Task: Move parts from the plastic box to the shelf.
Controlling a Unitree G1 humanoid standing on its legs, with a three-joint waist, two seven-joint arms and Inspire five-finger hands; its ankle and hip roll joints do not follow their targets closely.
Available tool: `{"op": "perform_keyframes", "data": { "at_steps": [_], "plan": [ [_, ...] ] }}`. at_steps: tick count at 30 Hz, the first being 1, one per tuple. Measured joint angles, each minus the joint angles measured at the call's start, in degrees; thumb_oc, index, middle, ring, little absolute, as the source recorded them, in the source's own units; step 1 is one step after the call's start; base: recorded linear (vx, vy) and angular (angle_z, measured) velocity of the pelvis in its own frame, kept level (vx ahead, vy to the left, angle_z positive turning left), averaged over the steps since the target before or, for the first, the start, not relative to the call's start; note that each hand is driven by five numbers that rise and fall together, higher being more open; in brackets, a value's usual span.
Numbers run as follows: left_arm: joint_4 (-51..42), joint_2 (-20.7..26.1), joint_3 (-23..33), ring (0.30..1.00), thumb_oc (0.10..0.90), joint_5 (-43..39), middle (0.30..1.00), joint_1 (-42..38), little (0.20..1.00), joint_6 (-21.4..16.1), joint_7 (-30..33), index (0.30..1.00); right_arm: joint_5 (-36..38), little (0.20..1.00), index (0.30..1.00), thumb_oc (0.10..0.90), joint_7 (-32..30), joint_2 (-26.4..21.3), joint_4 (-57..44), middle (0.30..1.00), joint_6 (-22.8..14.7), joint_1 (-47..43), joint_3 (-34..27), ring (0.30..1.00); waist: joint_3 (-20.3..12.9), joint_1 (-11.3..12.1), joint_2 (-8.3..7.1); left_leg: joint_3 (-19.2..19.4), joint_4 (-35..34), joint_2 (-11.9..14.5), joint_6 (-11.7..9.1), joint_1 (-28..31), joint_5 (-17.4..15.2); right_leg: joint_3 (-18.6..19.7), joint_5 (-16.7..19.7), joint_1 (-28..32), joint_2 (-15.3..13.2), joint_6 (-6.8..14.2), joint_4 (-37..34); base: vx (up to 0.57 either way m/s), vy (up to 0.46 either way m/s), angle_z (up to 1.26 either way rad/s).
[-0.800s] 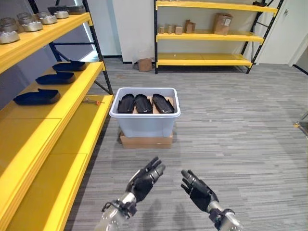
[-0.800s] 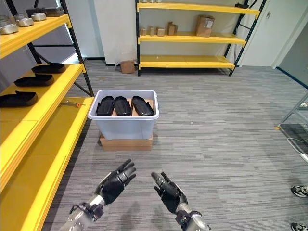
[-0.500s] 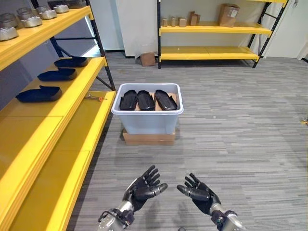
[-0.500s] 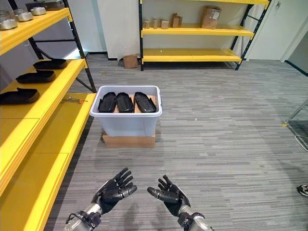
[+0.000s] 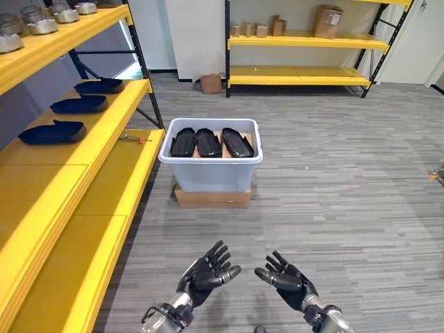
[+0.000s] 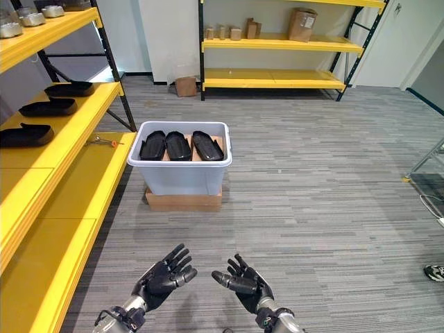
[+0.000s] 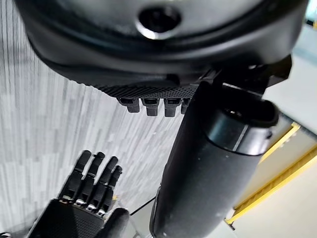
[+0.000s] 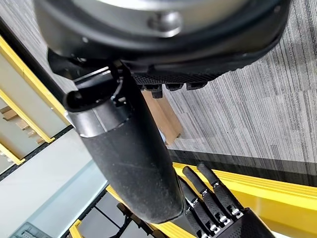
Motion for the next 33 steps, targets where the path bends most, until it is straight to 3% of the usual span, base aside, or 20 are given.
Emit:
{"op": "perform_keyframes", "data": {
  "at_steps": [5,27,33],
  "plan": [
    [0.6,0.3,2.0,1.0,0.9,0.8,1.0,0.2,1.0,0.1,4.2,1.0,0.0,1.0,1.0,0.9,0.0,-0.2,-0.1,1.0,-0.4,-0.1,-0.1,1.0,0.1,0.0,-0.26,-0.2,0.0,0.0,-0.1,0.5,-0.2,-0.4,-0.5,0.7,-0.1,0.5,-0.1,0.0,0.021,0.02],
    [0.4,0.3,2.2,1.0,0.9,3.7,1.0,-0.1,1.0,1.3,5.8,1.0,-2.4,1.0,1.0,0.9,0.1,-0.9,-0.1,1.0,-1.1,-0.2,-0.7,1.0,0.1,0.0,-0.92,-1.2,0.0,-1.0,0.5,0.5,-0.6,-1.3,-0.5,1.1,-1.0,0.5,0.4,0.0,0.076,0.03],
    [0.5,0.5,1.7,1.0,0.9,3.9,1.0,-0.9,1.0,1.3,5.9,1.0,-4.6,1.0,1.0,0.9,0.0,-1.0,-0.1,1.0,-1.5,-0.2,-0.7,1.0,0.8,-0.1,-2.03,-1.1,0.0,-1.2,1.1,0.3,-1.0,-1.2,-0.9,0.4,-1.4,1.2,2.2,-0.03,0.102,0.0]
  ]
}}
